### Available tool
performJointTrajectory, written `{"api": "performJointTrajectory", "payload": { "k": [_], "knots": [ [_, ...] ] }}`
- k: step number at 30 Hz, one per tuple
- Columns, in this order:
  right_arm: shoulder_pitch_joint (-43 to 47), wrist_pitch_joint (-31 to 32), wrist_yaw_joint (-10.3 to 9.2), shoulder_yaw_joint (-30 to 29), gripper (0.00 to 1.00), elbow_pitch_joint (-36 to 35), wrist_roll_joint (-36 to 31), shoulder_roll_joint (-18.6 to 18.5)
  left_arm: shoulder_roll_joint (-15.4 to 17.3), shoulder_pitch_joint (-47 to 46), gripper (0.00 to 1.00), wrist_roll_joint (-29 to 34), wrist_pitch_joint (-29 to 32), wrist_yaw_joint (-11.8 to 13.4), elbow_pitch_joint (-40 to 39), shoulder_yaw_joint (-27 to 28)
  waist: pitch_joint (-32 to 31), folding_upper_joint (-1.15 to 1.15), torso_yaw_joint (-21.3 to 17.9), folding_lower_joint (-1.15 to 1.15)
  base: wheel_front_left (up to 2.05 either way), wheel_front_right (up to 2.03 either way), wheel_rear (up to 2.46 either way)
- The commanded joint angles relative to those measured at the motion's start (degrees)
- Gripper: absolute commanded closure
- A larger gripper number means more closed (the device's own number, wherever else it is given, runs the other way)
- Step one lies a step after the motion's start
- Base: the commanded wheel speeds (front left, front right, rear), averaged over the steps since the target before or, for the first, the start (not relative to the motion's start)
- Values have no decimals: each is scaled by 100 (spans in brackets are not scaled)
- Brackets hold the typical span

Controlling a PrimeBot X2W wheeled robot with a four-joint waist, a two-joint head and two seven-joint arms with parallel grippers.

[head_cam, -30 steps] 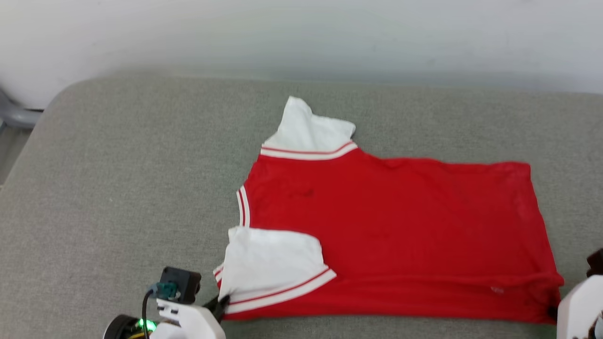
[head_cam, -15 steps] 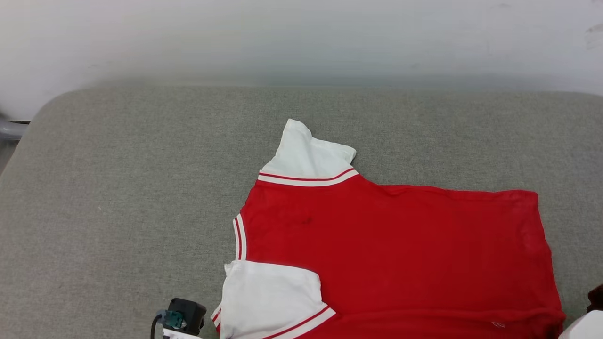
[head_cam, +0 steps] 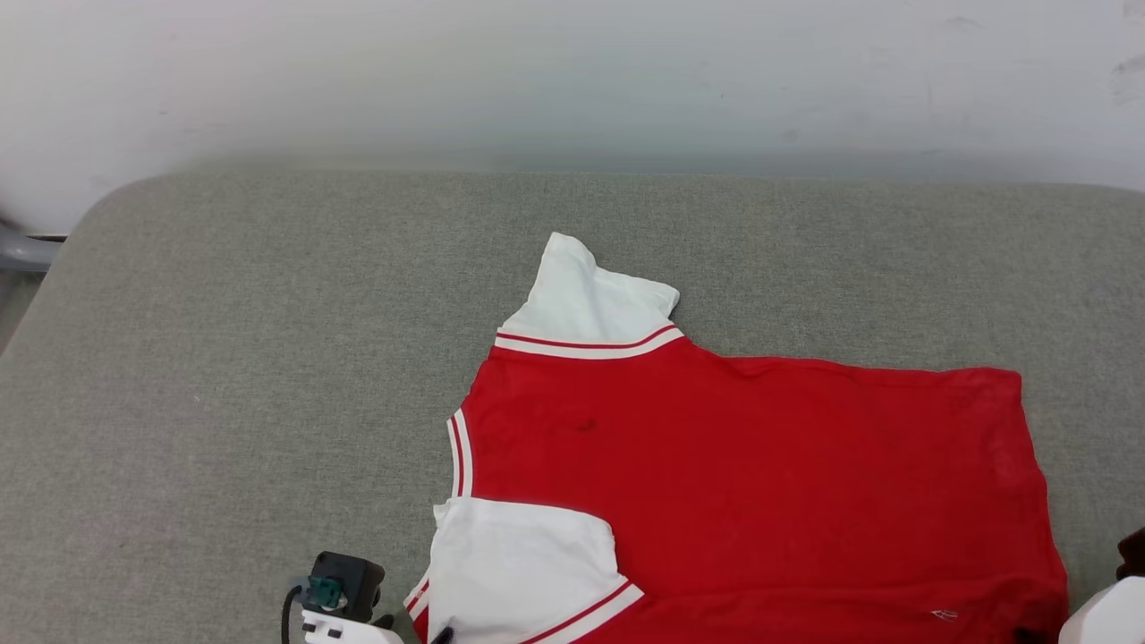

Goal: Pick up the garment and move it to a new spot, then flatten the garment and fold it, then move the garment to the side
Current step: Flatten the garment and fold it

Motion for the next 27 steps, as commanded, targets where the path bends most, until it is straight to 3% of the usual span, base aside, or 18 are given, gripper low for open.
{"api": "performJointTrajectory", "payload": {
  "k": [1,8,14,20,27],
  "knots": [
    [-79,-21,-9,22,0,-90,58,-50,21,-54,0,18,-50,40,-72,52,-26,0,-5,0,0,0,0],
    [-192,159,-8,106,0,-940,289,-173,288,-344,0,117,-251,140,-605,393,14,0,-150,0,0,0,0],
    [-479,400,-8,272,0,-1908,413,-191,697,-1167,0,198,91,-74,-1087,700,283,0,-466,0,0,0,0],
    [-809,583,-8,543,0,-2648,529,-68,836,-2476,0,64,885,-691,-911,799,784,0,-838,0,0,0,0],
    [-1010,580,-7,798,0,-3106,578,190,579,-4069,0,-301,2055,-1428,-139,717,1382,0,-1139,0,0,0,0]
  ]
}}
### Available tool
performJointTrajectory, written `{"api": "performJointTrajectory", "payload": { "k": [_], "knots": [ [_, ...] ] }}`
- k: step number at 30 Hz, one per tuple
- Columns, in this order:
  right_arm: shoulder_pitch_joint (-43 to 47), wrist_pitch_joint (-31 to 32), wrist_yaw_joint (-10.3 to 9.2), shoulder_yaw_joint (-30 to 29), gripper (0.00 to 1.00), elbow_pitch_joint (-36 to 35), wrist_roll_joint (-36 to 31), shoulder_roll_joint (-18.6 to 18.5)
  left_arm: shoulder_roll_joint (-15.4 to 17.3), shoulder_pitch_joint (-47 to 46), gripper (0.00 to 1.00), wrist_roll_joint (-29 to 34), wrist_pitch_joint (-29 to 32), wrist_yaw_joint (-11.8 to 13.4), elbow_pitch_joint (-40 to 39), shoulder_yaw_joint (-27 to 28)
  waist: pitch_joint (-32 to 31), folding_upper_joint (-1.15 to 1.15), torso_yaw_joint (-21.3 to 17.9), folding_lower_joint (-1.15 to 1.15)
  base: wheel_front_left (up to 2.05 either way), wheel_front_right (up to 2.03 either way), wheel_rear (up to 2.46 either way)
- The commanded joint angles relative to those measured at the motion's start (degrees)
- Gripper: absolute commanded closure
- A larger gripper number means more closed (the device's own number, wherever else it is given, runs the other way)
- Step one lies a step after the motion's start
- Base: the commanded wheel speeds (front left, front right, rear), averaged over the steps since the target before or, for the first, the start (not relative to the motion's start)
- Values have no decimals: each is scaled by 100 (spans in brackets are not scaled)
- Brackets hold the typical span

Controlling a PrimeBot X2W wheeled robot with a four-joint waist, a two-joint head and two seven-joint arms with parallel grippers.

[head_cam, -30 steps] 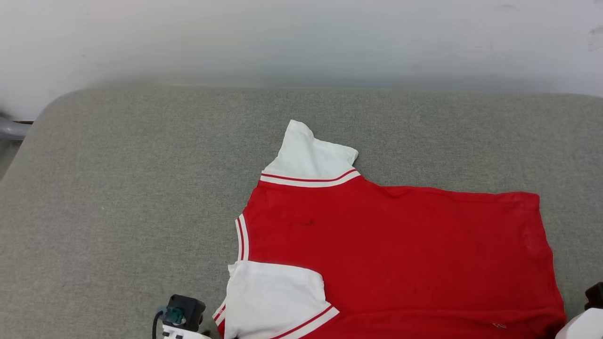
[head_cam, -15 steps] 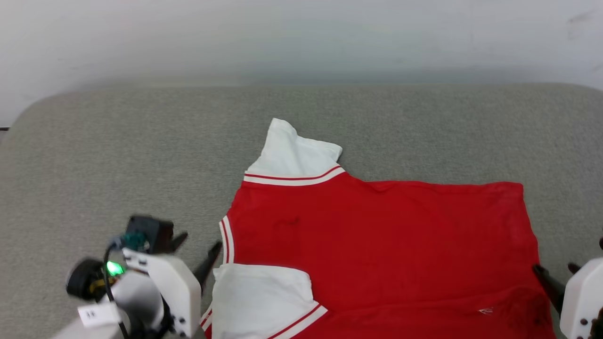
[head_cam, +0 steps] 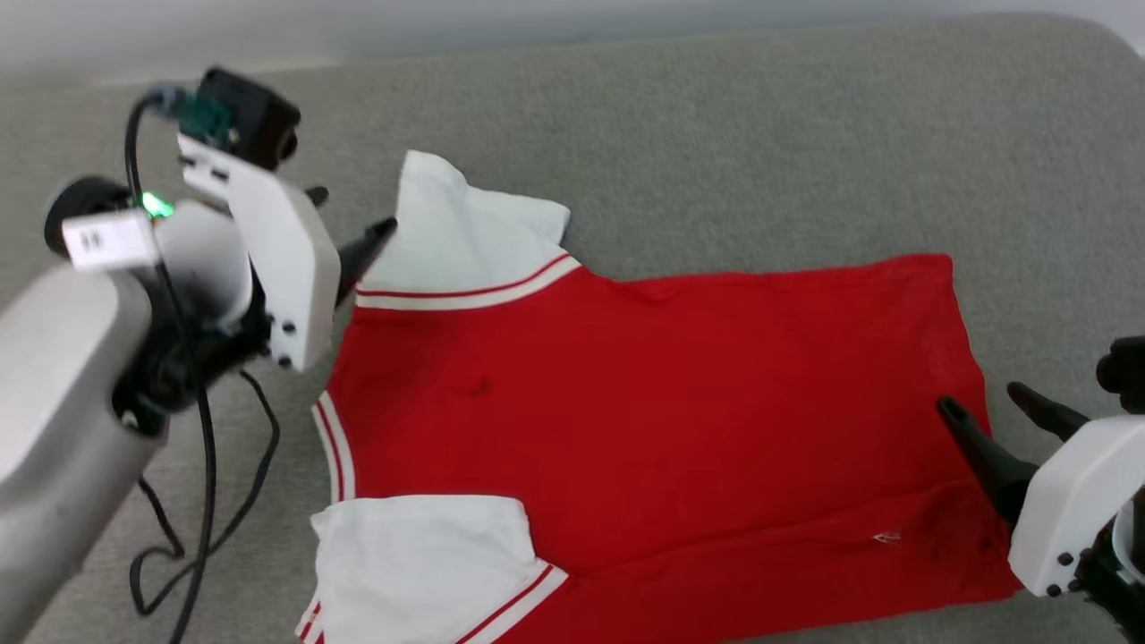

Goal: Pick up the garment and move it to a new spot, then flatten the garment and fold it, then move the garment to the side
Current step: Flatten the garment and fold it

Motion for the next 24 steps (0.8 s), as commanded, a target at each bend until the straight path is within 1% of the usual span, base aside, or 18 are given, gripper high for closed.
{"api": "performJointTrajectory", "payload": {
  "k": [1,6,10,17,24],
  "knots": [
    [-132,-50,-5,52,0,-35,0,41,-73,-279,0,-71,210,-116,230,-34,331,0,-244,-2,0,0,0],
    [-307,-206,-5,228,0,16,25,101,-259,-1150,0,-55,775,-352,1134,-127,691,0,-480,-2,0,0,0],
    [-406,-343,-5,354,0,94,57,130,-405,-1634,0,57,927,-444,1858,-197,927,0,-643,-2,0,0,0],
    [-546,-534,-5,492,0,250,71,189,-611,-2079,0,258,715,-531,2865,-251,1220,0,-804,-2,0,0,0],
    [-621,-653,-5,587,0,381,85,159,-686,-2257,0,432,553,-716,3447,-418,1340,0,-847,-2,0,0,0]
  ]
}}
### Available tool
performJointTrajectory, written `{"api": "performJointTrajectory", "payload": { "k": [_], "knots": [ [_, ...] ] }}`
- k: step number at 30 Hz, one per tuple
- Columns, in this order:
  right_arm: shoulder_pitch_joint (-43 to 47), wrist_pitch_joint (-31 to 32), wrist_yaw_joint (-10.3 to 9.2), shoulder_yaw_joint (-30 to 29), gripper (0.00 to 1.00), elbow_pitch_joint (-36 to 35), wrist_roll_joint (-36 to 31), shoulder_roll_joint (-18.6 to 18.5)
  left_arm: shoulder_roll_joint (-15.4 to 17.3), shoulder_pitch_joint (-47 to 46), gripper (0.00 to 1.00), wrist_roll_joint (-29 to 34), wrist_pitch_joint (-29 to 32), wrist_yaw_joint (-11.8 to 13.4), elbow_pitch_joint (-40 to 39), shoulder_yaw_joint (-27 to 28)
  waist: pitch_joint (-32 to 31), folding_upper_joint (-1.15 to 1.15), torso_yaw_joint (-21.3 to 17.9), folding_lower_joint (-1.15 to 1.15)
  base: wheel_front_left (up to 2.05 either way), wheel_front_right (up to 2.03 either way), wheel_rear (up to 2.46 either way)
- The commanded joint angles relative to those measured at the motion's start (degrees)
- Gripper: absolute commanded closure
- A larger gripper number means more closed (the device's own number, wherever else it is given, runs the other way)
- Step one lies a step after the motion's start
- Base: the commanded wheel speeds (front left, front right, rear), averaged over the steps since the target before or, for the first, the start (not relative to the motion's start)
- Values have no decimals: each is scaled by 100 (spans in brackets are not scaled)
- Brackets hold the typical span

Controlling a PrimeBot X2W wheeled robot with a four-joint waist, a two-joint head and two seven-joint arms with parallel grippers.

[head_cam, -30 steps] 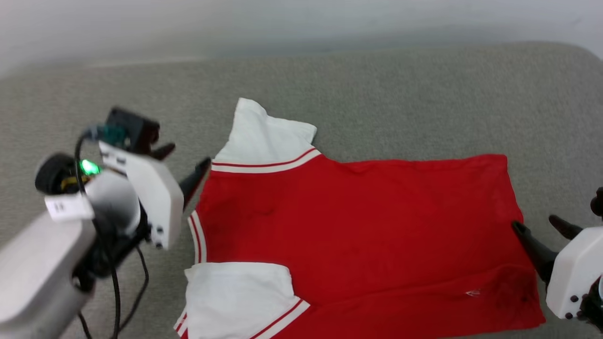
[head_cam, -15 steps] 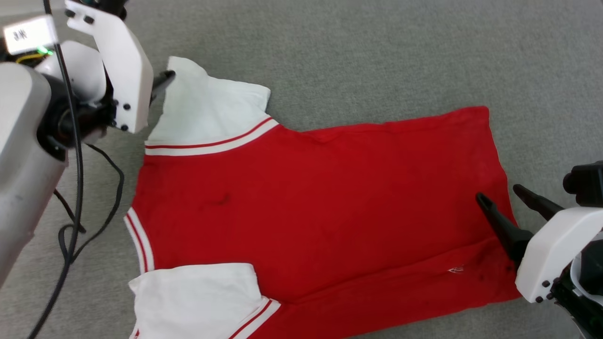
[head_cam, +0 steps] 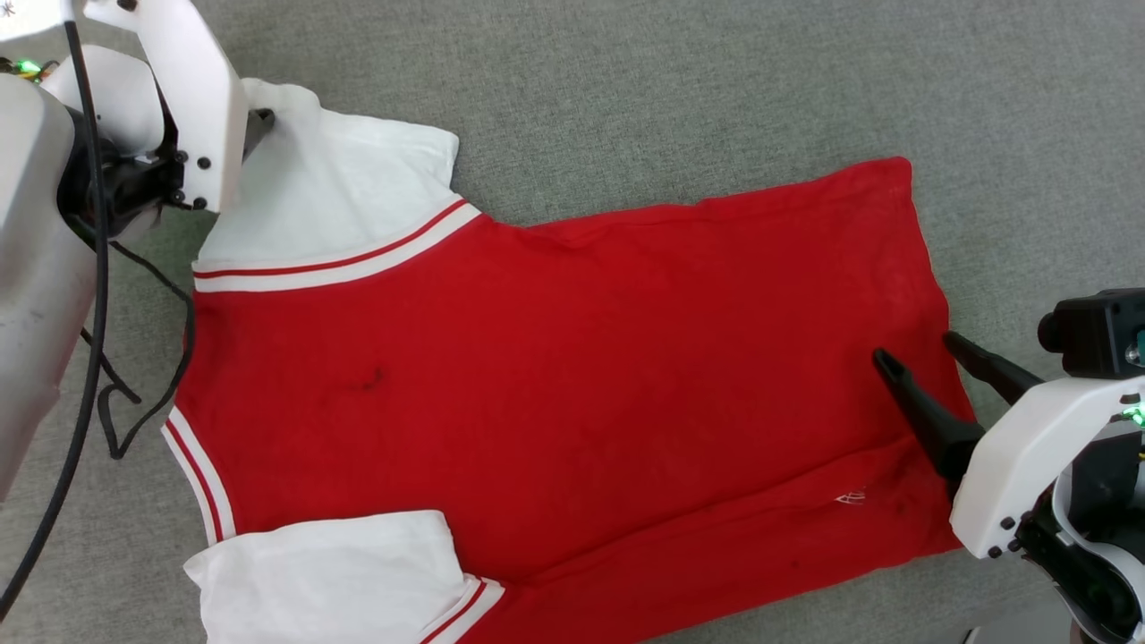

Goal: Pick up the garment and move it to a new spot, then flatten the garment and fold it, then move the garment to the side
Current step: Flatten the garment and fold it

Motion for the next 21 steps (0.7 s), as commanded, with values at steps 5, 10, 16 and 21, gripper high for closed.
{"api": "performJointTrajectory", "payload": {
  "k": [5,10,16,21],
  "knots": [
    [-109,-89,-5,50,0,65,32,-34,-115,-72,0,39,-56,-155,291,-158,109,0,-2,-1,0,0,0],
    [-166,-99,-5,53,0,98,17,-62,-281,127,100,-186,127,-292,442,-324,161,0,31,-1,0,0,0],
    [-159,-12,-5,-36,0,127,-34,-151,-370,254,100,-417,-350,-335,493,-228,14,0,166,-1,0,0,0],
    [-158,93,-5,-150,0,151,13,-249,-435,252,100,-492,-1124,-344,485,-55,-302,0,338,-1,0,0,0]
  ]
}}
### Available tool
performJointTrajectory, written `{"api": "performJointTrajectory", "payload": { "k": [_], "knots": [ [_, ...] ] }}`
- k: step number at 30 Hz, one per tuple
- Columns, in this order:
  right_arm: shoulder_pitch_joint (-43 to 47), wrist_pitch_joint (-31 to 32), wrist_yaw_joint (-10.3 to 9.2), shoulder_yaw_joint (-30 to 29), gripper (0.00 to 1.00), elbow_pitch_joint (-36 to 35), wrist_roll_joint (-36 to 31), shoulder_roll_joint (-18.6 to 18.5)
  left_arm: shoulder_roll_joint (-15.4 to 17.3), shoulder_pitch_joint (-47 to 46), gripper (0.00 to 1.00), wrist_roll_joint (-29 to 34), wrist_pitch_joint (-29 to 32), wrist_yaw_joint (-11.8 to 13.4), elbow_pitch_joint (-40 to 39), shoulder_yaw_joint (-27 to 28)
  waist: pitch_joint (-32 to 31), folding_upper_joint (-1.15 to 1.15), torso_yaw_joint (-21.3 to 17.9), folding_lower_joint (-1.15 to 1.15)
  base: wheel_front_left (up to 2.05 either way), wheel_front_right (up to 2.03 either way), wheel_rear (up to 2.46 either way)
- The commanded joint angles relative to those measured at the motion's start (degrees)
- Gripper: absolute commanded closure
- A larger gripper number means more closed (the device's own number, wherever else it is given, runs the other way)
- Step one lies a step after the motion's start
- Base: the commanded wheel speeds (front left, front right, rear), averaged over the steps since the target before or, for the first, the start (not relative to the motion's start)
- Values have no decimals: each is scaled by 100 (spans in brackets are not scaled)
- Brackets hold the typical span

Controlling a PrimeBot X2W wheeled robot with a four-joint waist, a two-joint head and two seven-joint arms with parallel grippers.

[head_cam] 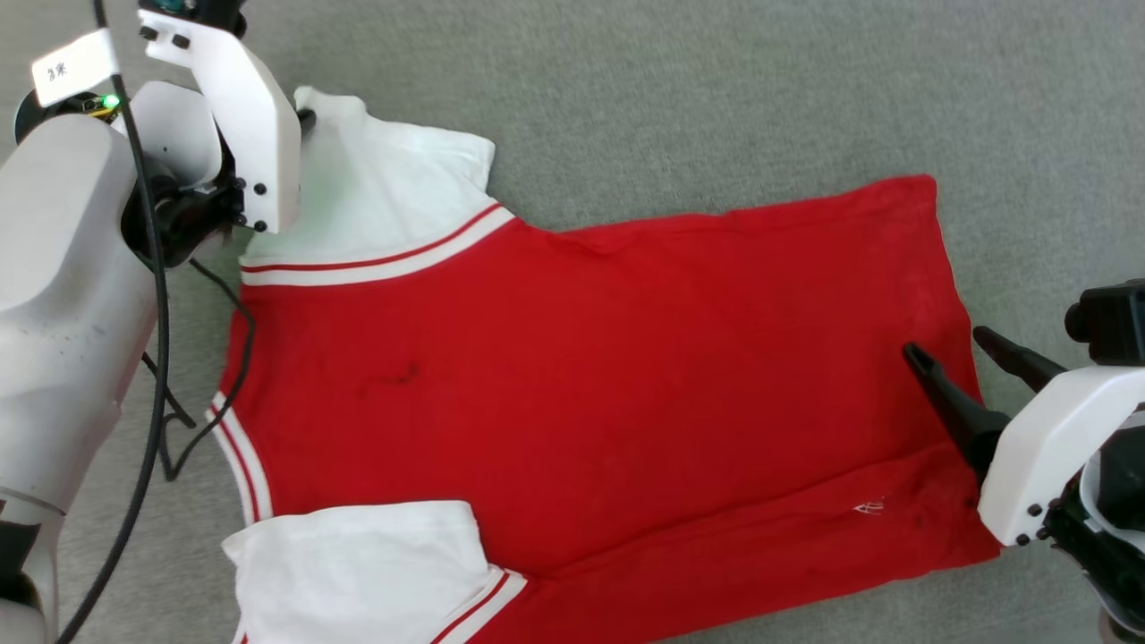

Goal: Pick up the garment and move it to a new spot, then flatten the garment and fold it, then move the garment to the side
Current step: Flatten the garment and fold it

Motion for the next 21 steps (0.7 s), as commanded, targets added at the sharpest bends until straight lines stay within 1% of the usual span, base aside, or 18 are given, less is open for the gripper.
{"api": "performJointTrajectory", "payload": {
  "k": [1,4,5,8,10,14,16,21],
  "knots": [
    [-69,49,-5,-63,0,38,60,-44,-15,103,100,-66,-283,-12,-23,75,-238,0,142,0,0,0,0],
    [-117,208,-5,-170,0,109,110,-153,-36,272,100,-121,-554,-21,-163,56,-429,0,289,0,0,0,0],
    [-117,208,-5,-170,0,109,110,-153,-36,272,100,-121,-554,-21,-163,56,-429,0,289,0,0,0,0],
    [-242,417,-5,-275,0,200,139,-295,44,414,100,-82,-690,-24,-405,-49,-576,0,446,0,0,0,0],
    [-375,569,-6,-253,0,287,41,-502,112,524,100,-100,-781,-25,-616,-73,-640,0,528,0,0,0,0],
    [-803,920,-5,-371,0,681,189,-617,269,758,100,-62,-887,-20,-1184,-128,-637,0,722,0,0,0,0],
    [-1047,1065,-5,-471,0,933,232,-716,347,828,100,-31,-913,37,-1526,-126,-582,0,815,0,0,0,0],
    [-1678,1317,-5,-639,0,1692,190,-923,554,1039,100,17,-916,292,-2439,-94,-371,0,1020,0,0,0,0]
  ]
}}
